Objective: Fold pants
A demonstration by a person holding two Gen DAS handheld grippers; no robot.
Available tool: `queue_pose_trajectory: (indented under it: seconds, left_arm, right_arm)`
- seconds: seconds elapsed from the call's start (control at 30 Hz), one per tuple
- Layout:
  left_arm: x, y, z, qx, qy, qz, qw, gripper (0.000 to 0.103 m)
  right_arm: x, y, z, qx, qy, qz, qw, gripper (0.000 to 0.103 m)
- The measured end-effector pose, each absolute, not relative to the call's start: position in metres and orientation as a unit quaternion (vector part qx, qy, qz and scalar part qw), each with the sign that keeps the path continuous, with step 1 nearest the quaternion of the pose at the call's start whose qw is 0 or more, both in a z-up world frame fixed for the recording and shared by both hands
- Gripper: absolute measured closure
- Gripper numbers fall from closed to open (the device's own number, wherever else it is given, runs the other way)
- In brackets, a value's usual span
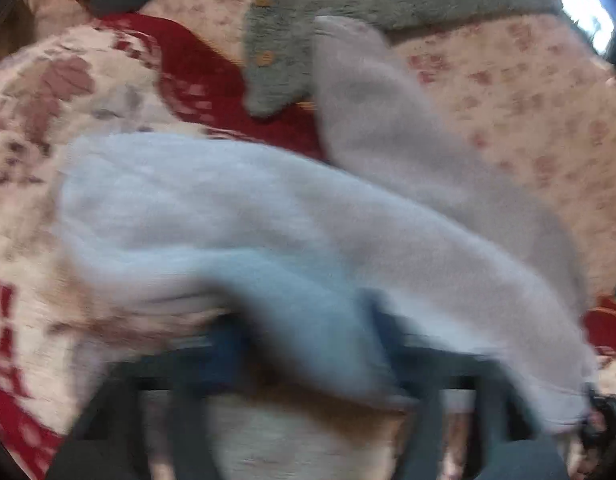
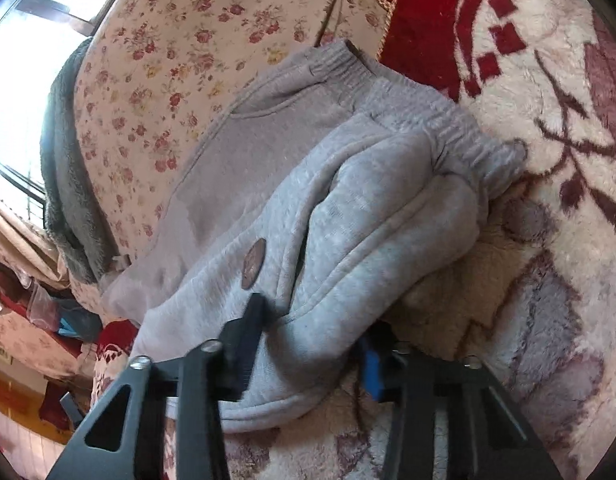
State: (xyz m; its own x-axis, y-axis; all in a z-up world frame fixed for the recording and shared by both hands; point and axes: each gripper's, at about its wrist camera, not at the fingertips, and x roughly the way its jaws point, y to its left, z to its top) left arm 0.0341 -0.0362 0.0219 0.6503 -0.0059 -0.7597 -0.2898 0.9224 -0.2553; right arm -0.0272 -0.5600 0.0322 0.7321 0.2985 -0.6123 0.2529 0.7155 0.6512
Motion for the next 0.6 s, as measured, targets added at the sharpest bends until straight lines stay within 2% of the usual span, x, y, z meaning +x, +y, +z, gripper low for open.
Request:
queue_pose_trajectory:
  seconds: [0.1, 0.3, 0.6]
  left_arm:
    - [0.033, -0.02, 0.02, -0.216, 0.412, 0.05, 0.884, 0.078]
    - [0.024, -0.026, 0.033, -0.184, 0.409, 0.037, 0.893, 0.084]
    - [-0.009, -0.013, 0.062, -0.189, 0.39, 0.018, 0.901, 0.085]
  right_arm:
    - [-0.029, -0.558, 0.04, 0.358, 0.362, 0.017, 0.861, 0.071]
    - [-0.041, -0.559, 0.05, 0.347, 0.351, 0.018, 0.87, 0.083]
    - [-0.064, -0.55, 0.075, 0.307, 0.349, 0.03, 0.885, 0.087]
